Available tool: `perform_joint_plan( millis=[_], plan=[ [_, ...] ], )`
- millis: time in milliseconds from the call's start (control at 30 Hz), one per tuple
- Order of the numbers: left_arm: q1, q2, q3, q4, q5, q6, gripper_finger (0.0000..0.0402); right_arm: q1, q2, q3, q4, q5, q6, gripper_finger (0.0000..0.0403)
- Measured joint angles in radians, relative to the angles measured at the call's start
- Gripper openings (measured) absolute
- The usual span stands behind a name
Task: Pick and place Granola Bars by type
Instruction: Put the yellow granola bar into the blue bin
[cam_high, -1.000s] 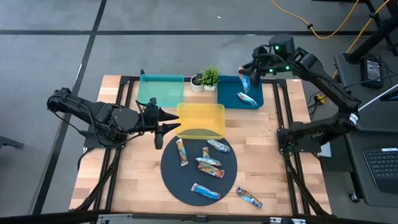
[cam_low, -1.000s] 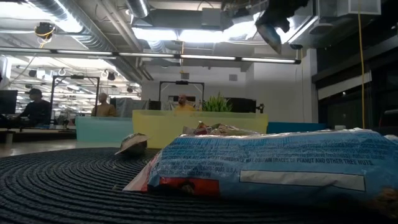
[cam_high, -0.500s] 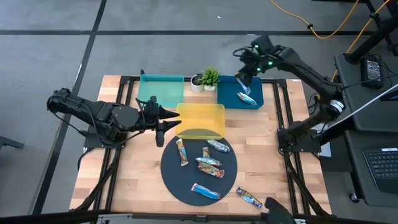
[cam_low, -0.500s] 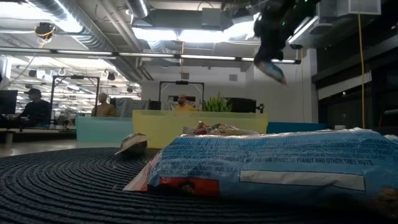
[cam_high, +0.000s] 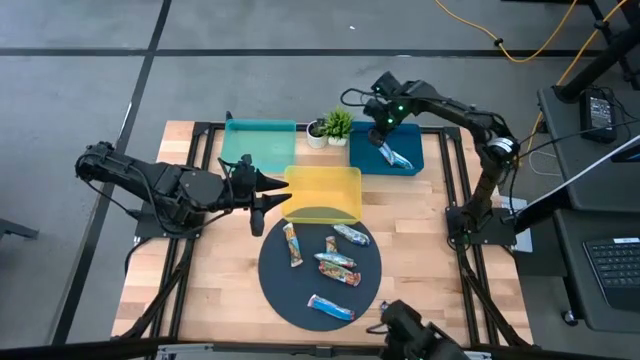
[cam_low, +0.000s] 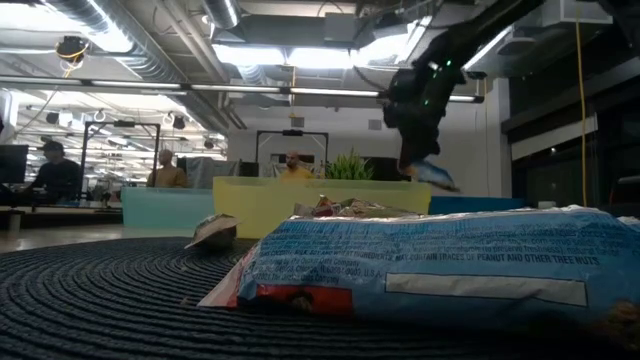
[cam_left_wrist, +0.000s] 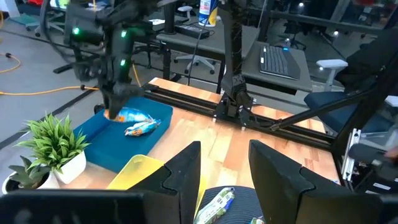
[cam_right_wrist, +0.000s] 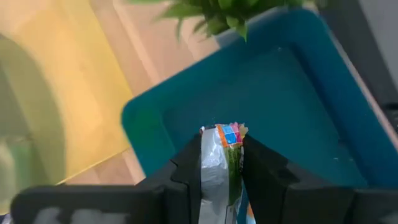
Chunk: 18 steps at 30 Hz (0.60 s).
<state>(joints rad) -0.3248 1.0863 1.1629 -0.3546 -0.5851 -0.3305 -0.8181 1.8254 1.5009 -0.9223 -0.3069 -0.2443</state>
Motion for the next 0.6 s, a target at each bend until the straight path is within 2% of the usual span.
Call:
perform_joint_plan(
  millis=[300,600],
  plan=[
    [0.0,0.0,0.0,0.0,-0.023,0.0,0.0127,0.0,0.114,0.0,0.022,-0.008,0.0,0.0101],
    [0.0,0.0,0.0,0.0,-0.028,0.001,0.0127,0.0,0.138,0.0,0.028,-0.008,0.003,0.0101]
  ],
)
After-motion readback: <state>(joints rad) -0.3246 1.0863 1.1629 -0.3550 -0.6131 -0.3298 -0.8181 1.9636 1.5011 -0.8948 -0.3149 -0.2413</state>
